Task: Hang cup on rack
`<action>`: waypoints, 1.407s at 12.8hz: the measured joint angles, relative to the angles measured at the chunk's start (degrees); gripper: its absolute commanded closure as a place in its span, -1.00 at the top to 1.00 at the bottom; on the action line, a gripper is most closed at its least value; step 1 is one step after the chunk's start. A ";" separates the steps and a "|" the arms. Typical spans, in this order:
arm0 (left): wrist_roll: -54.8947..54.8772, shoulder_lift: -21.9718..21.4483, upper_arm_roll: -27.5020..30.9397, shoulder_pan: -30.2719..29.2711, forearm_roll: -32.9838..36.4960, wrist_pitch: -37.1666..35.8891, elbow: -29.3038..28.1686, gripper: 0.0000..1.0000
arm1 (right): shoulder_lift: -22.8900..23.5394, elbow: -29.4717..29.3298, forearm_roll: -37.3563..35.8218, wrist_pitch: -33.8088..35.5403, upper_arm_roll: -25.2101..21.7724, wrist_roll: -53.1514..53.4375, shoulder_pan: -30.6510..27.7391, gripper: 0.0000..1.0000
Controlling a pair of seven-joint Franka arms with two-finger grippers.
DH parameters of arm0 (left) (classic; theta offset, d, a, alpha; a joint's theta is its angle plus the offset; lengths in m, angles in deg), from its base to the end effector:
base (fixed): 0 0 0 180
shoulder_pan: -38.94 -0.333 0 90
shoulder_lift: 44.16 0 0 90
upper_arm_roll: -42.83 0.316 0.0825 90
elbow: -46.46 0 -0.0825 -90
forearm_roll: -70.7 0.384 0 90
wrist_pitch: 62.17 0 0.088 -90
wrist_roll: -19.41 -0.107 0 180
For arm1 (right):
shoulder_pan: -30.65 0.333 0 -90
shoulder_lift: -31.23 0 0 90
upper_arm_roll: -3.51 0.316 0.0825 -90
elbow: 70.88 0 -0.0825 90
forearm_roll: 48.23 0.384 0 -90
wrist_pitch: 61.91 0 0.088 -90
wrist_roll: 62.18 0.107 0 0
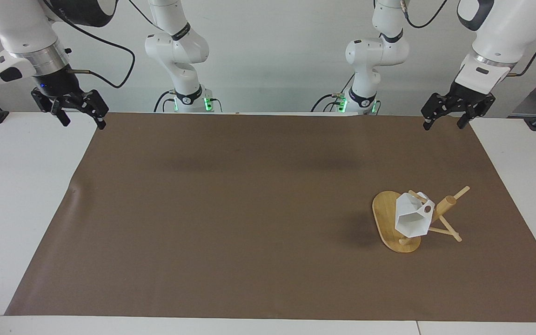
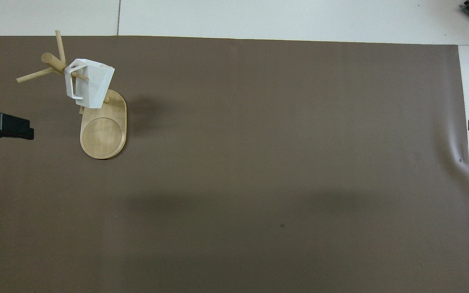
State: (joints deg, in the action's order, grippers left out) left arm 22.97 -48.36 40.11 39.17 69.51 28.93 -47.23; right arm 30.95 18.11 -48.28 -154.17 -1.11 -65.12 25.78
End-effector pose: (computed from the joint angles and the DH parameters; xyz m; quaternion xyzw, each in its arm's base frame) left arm 0.5325 -0.0306 0.6356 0.9998 0.0054 0.0135 0.0094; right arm 0.5498 -0.0921 0.6392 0.9979 -0.0571 0.0308 0.0036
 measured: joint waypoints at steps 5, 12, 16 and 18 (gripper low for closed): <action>-0.37 -0.07 0.50 -0.40 -0.14 -0.67 -0.80 1.00 | 0.00 0.15 0.00 0.00 0.00 0.00 0.08 1.00; -0.40 -0.10 0.41 -0.49 -0.14 -0.69 -0.87 1.00 | 0.00 0.17 0.00 0.00 0.00 0.00 0.08 1.00; -0.45 -0.48 0.48 -0.54 -0.14 -0.84 -2.06 1.00 | 0.00 0.18 0.00 0.00 0.00 0.00 0.08 1.00; -0.45 -1.17 0.51 -0.55 -0.14 -0.86 -3.41 1.00 | 0.00 0.18 0.00 0.00 0.00 0.00 0.08 1.00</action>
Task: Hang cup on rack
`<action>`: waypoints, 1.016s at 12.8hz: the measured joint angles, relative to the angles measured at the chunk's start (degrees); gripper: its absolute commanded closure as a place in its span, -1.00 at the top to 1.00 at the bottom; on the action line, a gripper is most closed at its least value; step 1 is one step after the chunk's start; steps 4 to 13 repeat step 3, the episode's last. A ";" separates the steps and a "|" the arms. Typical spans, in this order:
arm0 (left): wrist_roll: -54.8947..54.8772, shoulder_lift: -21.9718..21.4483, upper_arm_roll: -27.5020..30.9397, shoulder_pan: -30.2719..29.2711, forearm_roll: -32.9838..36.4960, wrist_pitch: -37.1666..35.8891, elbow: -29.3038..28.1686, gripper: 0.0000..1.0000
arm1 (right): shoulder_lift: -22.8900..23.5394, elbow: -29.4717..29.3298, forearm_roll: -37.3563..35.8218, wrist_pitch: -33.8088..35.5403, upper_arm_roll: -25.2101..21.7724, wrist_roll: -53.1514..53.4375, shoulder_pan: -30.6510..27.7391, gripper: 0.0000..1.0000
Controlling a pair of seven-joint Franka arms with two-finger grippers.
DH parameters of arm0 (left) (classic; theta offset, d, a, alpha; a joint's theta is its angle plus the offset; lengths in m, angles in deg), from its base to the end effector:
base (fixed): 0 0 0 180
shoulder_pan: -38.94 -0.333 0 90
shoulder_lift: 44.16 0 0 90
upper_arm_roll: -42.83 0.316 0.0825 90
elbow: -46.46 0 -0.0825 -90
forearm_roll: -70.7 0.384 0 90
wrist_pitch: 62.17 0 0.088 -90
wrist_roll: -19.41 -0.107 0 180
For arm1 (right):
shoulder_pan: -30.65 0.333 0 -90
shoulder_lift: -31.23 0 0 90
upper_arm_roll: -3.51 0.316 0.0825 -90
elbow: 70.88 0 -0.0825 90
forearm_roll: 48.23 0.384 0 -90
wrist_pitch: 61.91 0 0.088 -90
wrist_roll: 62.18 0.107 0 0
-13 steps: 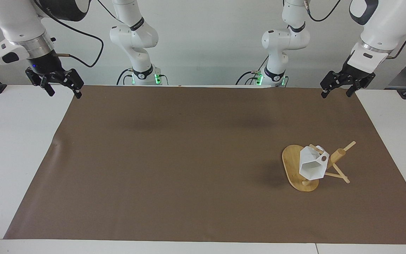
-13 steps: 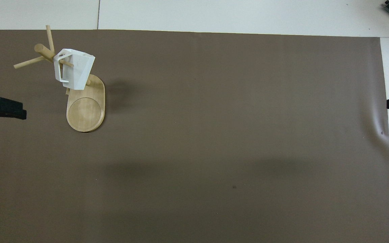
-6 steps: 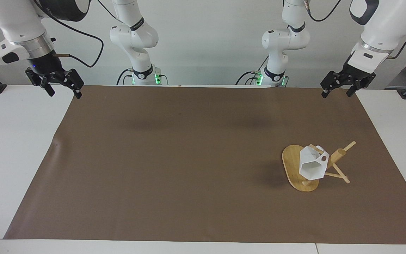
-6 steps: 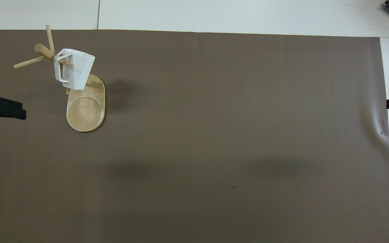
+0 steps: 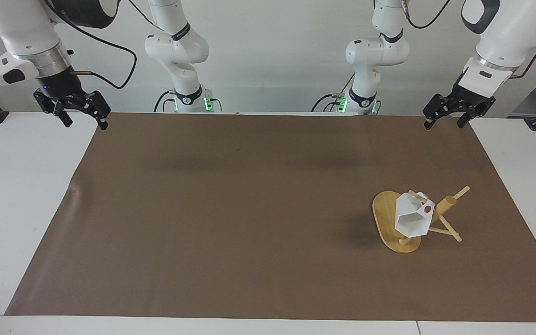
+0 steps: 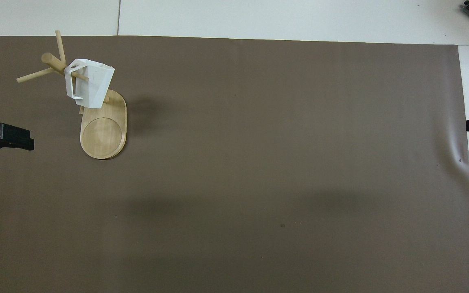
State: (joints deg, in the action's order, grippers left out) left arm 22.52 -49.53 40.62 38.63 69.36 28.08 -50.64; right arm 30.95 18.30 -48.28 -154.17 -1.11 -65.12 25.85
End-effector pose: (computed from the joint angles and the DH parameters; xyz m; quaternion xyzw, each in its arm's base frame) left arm 0.5237 -0.0208 0.6169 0.9998 0.0109 -0.0134 0.0093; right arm 0.5499 -0.0914 0.6376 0.9980 -0.0565 0.0291 0.0034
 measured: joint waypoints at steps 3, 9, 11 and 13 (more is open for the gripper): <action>-0.03 -0.66 0.00 0.00 0.00 0.00 -0.92 1.00 | 0.00 0.01 0.00 0.00 0.00 0.00 0.00 1.00; -0.03 -0.66 0.00 0.00 0.00 0.00 -0.92 1.00 | 0.00 0.01 0.00 0.00 0.00 0.00 0.00 1.00; -0.03 -0.66 0.00 0.00 0.00 0.00 -0.92 1.00 | 0.00 0.01 0.00 0.00 0.00 0.00 0.00 1.00; -0.03 -0.66 0.00 0.00 0.00 0.00 -0.92 1.00 | 0.00 0.01 0.00 0.00 0.00 0.00 0.00 1.00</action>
